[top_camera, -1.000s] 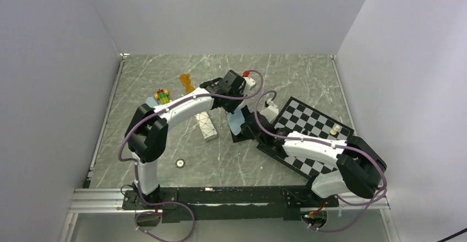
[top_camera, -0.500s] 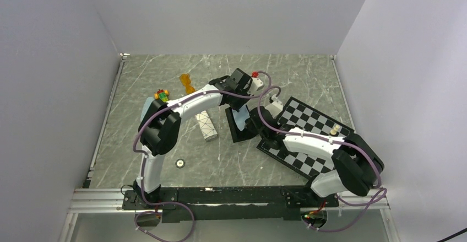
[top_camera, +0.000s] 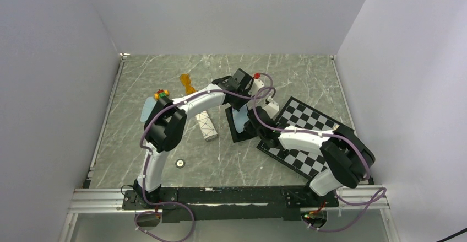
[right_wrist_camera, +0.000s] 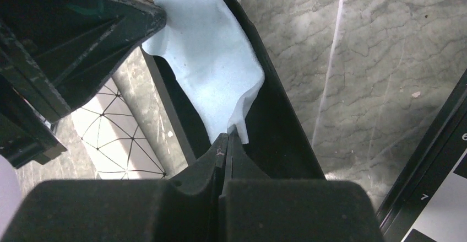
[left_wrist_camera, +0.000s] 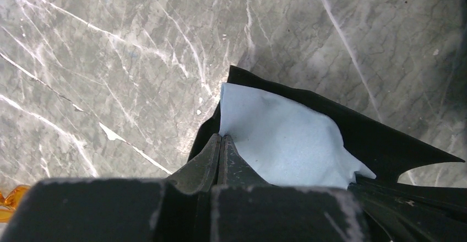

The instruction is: Organize the sunglasses

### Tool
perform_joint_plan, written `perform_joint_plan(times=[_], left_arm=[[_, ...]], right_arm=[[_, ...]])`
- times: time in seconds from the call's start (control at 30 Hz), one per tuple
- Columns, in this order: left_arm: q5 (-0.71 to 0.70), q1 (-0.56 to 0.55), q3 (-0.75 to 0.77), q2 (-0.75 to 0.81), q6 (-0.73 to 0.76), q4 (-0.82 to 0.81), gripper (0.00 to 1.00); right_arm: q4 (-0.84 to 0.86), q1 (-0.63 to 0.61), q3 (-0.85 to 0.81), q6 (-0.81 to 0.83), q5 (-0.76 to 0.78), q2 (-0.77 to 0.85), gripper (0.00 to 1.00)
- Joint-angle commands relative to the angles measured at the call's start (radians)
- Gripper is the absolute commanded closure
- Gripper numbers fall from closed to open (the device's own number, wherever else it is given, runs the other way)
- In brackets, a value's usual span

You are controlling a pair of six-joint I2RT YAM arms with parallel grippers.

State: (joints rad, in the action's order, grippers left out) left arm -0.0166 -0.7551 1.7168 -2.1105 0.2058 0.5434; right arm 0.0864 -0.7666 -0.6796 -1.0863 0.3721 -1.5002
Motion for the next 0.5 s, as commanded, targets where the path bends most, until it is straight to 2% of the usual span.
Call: perform_joint_plan(times=[0.0,0.47], left_arm=[[0.007,0.013,0.007,0.003,0.023,-0.031,1.00],[0.046,0.024,-0.006,-0.004,0.029,-0.007,1.00]], right_arm=[[0.046,0.004,-0.035,0.021,-0.020,-0.017,1.00],[0.034,0.004,-0.045,0.018,-0.056,-0.040,1.00]])
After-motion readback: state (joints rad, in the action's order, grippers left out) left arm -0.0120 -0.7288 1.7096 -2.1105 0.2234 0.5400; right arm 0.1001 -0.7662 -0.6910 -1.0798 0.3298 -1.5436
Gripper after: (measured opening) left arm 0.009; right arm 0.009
